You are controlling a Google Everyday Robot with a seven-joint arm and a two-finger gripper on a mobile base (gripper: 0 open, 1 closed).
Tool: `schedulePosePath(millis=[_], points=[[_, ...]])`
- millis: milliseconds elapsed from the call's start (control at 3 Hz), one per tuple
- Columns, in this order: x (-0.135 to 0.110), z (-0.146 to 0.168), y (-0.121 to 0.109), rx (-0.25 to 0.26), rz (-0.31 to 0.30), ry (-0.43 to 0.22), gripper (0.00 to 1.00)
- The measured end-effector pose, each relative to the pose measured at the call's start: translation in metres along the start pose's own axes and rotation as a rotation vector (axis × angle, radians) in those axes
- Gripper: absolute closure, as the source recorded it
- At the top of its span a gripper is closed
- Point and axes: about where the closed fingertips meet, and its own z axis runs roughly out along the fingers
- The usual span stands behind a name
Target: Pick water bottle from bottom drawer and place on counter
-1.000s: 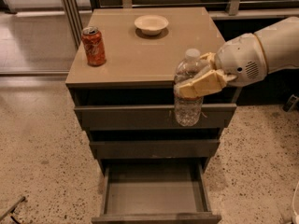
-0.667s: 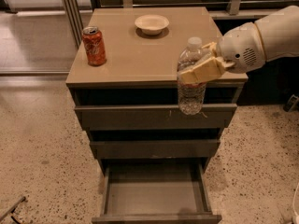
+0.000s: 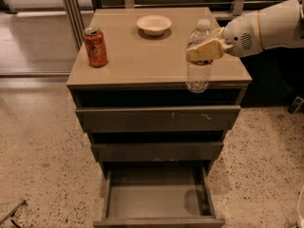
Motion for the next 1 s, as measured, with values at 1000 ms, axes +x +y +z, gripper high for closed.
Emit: schedulePosePath(millis=[1000], points=[[0.004, 0.004, -0.027, 0.102, 0.061, 0.018, 1.00]])
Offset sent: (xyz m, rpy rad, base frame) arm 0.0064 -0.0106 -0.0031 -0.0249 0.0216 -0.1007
